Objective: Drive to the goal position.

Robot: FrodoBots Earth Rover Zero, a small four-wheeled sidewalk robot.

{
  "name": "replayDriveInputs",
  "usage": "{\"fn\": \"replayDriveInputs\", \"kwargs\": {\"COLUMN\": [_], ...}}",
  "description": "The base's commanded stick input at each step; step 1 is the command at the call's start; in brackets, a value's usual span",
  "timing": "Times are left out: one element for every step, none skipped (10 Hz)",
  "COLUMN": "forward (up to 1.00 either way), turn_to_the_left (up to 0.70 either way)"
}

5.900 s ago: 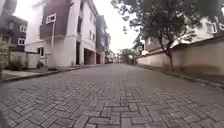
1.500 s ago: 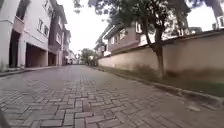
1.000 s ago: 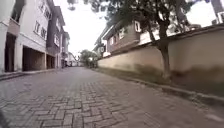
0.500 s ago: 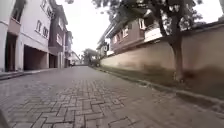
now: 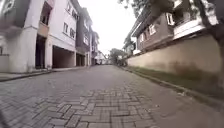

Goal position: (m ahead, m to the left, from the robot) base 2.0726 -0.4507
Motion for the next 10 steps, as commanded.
{"fn": "replayDriveInputs", "kwargs": {"forward": [0.7, 0.7, 0.7, 0.7, 0.7, 0.7, 0.7, 0.7, 0.7, 0.7], "turn_to_the_left": [0.0, 0.0, 0.0, 0.0, 0.0, 0.0, 0.0, 0.0, 0.0, 0.0]}}
